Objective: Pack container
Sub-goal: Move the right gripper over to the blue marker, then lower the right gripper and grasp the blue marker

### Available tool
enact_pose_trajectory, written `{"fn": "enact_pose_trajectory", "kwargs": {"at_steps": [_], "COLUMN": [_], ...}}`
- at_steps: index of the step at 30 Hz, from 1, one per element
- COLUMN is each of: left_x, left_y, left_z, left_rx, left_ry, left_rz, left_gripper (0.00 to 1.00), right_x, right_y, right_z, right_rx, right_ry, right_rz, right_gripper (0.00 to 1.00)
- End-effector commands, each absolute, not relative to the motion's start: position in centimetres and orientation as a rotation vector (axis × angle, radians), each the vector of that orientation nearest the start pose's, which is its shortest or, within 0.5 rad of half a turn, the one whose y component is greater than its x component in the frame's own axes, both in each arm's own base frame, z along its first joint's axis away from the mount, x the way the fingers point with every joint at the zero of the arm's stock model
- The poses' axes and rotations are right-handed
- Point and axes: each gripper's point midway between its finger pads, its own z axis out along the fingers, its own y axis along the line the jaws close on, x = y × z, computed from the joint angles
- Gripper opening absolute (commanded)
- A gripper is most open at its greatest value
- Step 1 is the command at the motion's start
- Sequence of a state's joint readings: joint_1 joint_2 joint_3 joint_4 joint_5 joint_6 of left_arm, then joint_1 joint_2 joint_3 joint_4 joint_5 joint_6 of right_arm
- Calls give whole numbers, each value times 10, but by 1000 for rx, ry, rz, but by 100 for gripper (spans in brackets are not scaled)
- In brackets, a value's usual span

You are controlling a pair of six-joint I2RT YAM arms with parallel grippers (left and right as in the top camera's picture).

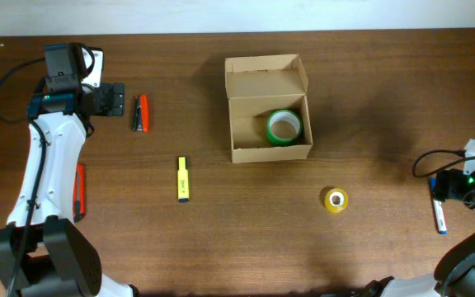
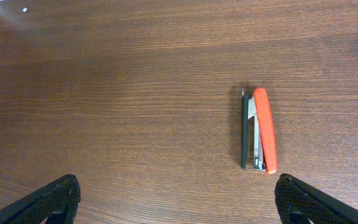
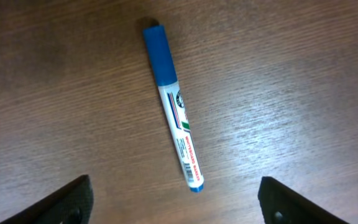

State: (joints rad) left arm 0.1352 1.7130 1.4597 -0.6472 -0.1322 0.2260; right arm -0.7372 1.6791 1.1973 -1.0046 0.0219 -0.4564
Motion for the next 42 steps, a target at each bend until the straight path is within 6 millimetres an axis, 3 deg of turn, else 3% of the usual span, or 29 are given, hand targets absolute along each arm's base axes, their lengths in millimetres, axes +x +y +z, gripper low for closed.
{"fn": "enact_pose_trajectory", "kwargs": {"at_steps": [1,21,27,32,42], "left_x": [457,452,450,449,449], "left_y": [88,87,87,87,87], "left_z": [183,179,177,177,176], "left_rx": [66,70,71,72,71], "left_ry": [2483,2510,2523,2525,2526], "left_rz": [335,332,330,330,329], "left_gripper": [100,100,100,100,100], "right_x": [227,226,224,227,234], "right_y": [-212,-217,-222,-227,-213], "right_z": [61,16,15,15,1], "right_rx": [413,354,199,173,99], "right_ry": [3079,3212,3242,3235,3268], "right_rz": [-94,-108,-145,-188,-135], "right_gripper": [84,83,83,83,79]}}
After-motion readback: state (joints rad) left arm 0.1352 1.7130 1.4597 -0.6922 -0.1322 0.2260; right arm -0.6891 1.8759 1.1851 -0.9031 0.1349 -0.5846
